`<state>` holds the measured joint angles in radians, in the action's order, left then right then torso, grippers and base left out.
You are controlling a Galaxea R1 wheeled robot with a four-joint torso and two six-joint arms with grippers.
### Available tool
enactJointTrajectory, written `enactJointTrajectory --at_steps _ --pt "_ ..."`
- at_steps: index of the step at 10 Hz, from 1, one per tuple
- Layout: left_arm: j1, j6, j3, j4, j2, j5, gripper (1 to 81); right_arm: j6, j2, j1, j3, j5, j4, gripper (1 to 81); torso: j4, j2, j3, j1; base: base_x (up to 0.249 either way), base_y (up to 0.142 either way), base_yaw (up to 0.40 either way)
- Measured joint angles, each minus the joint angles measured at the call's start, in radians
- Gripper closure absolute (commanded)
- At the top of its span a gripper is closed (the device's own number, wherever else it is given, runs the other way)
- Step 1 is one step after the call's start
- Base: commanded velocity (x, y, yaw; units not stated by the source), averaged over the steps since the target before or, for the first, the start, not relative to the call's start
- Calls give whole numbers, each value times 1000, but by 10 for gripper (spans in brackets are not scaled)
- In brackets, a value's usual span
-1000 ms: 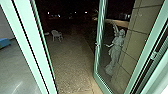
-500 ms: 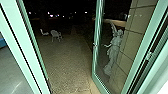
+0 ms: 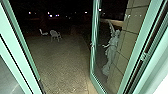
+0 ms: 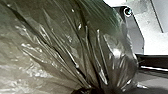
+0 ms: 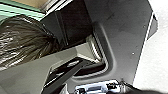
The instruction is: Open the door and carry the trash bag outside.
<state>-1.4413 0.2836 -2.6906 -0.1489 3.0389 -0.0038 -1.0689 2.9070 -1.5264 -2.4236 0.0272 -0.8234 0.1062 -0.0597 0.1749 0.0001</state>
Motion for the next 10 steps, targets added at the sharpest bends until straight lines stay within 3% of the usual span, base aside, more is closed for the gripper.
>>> enactJointTrajectory --at_steps 4,10 --pt "0 0 0 0 0 0 811 1 1 0 -4 0 0 10 0 0 0 0 0 -91 0" --pt "0 0 0 0 0 -1 811 2 2 0 -7 0 0 10 0 0 0 0 0 0 0"
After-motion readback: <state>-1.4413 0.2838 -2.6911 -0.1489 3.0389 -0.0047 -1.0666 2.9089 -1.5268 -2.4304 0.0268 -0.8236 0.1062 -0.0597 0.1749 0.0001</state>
